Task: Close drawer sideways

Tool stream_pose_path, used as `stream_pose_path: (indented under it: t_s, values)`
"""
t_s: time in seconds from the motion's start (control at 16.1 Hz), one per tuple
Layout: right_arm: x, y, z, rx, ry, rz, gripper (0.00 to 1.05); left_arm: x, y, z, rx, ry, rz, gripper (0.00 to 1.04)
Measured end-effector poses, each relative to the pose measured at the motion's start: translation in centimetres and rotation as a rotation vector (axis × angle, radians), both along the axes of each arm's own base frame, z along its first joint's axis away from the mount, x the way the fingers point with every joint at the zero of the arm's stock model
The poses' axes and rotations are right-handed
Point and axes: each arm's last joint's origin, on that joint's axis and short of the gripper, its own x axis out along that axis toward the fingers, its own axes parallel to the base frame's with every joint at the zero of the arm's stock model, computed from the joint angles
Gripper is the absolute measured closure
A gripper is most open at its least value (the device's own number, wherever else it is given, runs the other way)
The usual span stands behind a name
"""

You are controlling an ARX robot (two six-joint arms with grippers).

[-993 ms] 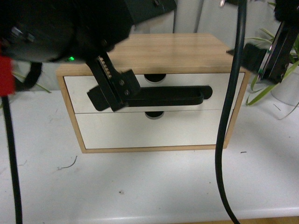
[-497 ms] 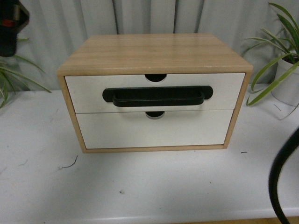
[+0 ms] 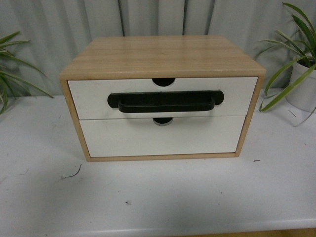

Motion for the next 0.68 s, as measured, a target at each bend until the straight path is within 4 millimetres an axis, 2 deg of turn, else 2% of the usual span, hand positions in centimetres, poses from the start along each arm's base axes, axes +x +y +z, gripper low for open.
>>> stream_pose_path:
  t_s: [0.12,0.19,0.25,0.31,0.43,0.5,0.68]
  values:
    - [-0.5,0.1,-0.7,-0.016,-0.021,0.017,0.81,-0.7,0.7,-2.0,-0.001,0.030,-0.008,0.76]
    - [-0.7,0.1,-1.6,-0.017,-0.005,0.017,0.94,-1.1,1.1,-2.4,-0.004,0.015,-0.001,0.89]
    - [-1.0,0.1,-2.2,-0.021,-0.002,0.017,1.03,-1.4,1.3,-2.7,-0.005,0.006,0.001,1.00]
    - [-1.2,0.1,-2.4,-0.021,-0.008,0.017,1.03,-1.8,1.6,-3.2,-0.008,0.004,-0.003,1.03]
    - [-1.6,0.1,-3.0,-0.021,-0.013,0.017,1.03,-2.3,2.3,-4.2,-0.007,0.023,-0.024,1.03]
    - [-1.7,0.1,-3.3,-0.021,-0.008,0.017,1.03,-2.6,3.0,-4.6,-0.008,0.021,0.019,1.03]
    - [-2.1,0.1,-3.9,-0.021,-0.013,0.017,1.03,-3.2,2.8,-5.2,-0.008,0.015,-0.011,1.03]
